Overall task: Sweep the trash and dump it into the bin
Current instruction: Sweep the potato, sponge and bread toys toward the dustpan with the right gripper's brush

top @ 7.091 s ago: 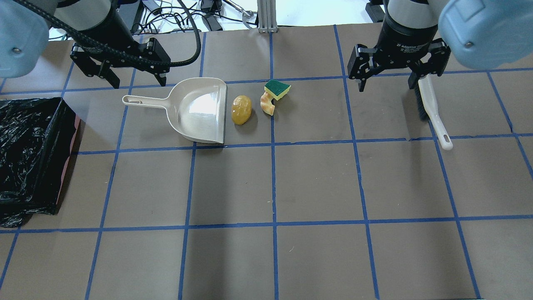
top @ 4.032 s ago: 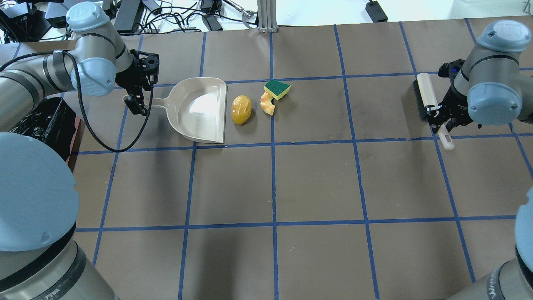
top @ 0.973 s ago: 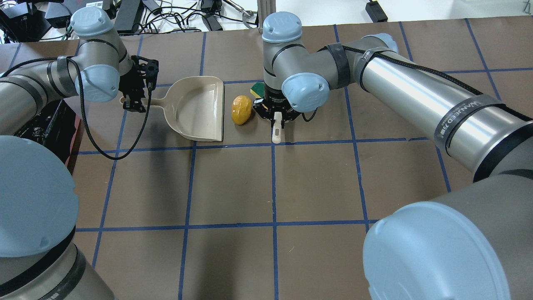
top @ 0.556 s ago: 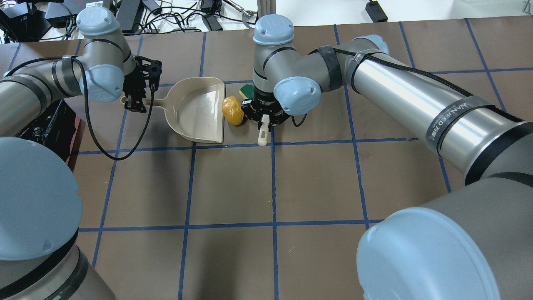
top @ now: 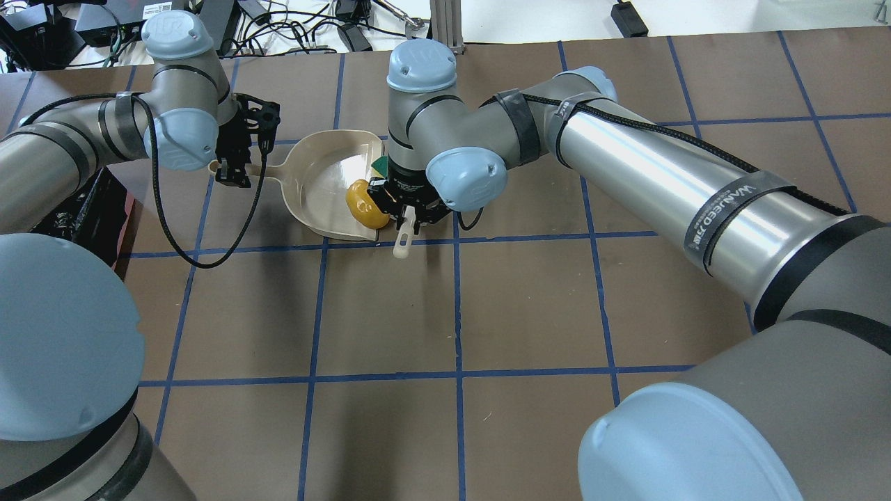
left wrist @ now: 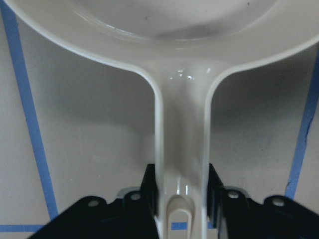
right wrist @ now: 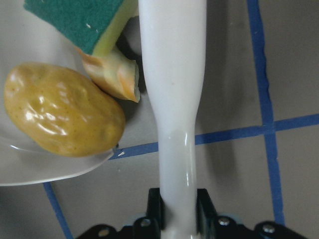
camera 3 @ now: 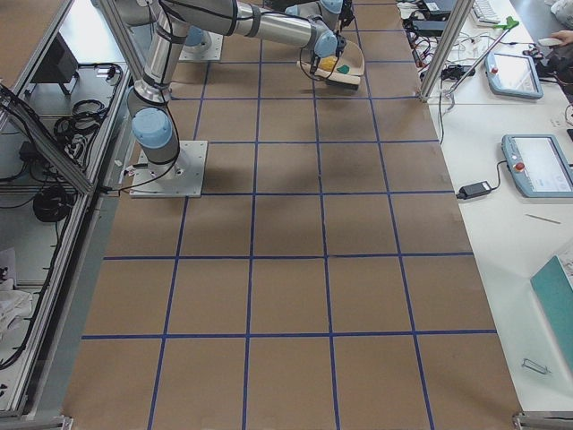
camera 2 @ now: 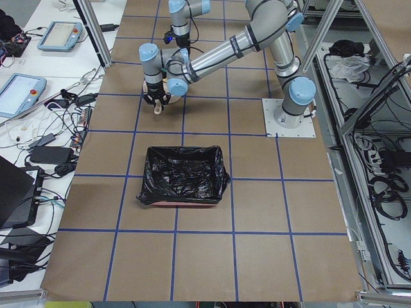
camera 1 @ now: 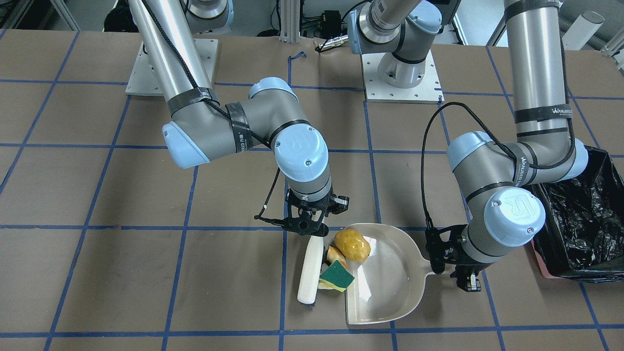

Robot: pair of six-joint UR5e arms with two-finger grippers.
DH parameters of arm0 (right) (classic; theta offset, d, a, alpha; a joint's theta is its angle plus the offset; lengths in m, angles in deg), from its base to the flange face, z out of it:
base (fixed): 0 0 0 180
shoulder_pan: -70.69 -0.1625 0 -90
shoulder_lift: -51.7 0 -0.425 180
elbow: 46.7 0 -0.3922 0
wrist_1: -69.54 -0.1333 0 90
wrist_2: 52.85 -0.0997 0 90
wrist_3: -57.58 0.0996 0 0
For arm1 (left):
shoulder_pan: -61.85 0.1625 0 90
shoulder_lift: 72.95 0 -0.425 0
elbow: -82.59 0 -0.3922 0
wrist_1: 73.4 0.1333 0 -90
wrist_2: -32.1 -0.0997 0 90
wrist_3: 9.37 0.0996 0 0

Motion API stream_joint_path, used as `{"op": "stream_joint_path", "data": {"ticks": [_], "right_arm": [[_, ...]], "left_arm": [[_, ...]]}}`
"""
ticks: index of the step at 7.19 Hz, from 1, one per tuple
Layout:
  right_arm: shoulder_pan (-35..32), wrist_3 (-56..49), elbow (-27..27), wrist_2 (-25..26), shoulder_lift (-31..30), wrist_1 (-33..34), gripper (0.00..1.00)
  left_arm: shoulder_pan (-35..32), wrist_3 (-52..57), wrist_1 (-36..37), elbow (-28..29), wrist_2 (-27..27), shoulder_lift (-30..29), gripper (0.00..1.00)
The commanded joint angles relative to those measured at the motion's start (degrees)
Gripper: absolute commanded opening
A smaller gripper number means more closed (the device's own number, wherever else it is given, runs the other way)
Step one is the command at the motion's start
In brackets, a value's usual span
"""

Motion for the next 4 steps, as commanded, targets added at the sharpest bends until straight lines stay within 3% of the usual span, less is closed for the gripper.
{"op": "stream_joint_path", "data": {"ticks": [1,4], "right_arm": [[-2.4,3.2,0.3,-3.4,0.3,2.7,0.0],[-5.2,10.5,1.8,-7.1,0.2,4.9,0.0]], "left_arm": [[0.0,0.1,0.0,0.0,-0.9,0.0,0.26],[-0.3,0.0,0.0,0.9,-0.8,-0.4,0.26]]}}
